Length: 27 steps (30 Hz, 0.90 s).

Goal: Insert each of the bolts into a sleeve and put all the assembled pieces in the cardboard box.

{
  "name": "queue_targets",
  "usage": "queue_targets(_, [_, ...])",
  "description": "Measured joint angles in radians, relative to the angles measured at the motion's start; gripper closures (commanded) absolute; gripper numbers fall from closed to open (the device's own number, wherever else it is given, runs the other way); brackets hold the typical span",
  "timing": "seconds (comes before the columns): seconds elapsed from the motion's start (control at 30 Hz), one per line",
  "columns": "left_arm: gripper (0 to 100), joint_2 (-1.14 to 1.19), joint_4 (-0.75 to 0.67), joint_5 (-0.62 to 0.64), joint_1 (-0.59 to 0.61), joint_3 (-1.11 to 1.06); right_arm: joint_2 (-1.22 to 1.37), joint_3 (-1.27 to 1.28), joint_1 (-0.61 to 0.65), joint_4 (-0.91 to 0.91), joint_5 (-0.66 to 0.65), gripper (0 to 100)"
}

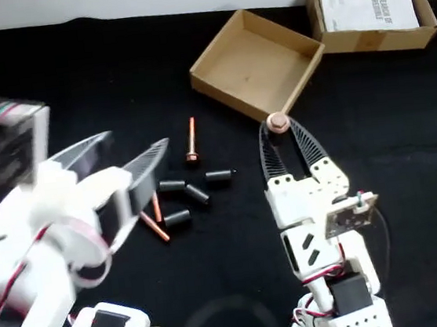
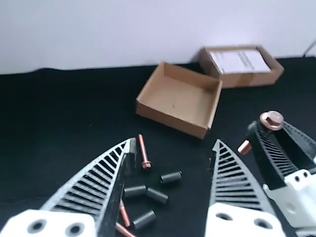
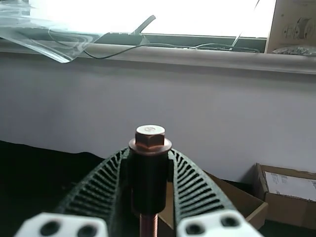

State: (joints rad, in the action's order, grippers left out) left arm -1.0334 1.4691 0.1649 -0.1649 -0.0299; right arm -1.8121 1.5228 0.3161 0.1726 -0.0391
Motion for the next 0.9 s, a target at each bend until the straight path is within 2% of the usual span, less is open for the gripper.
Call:
queue_targets(0.2, [76,-0.176,0.066,0.0,0.066,0.006,0.017,-0.133,0.0,0.071,0.0,99.2])
queue_targets(0.4, [76,-0.299,0.153,0.0,0.072,-0.002,0.209,-0.338,-0.005,0.071,0.0,99.2])
queue_targets(0.9, [76,-0.707,0.161,0.0,0.072,-0.47,0.812,-0.786,-0.006,0.071,0.0,99.2])
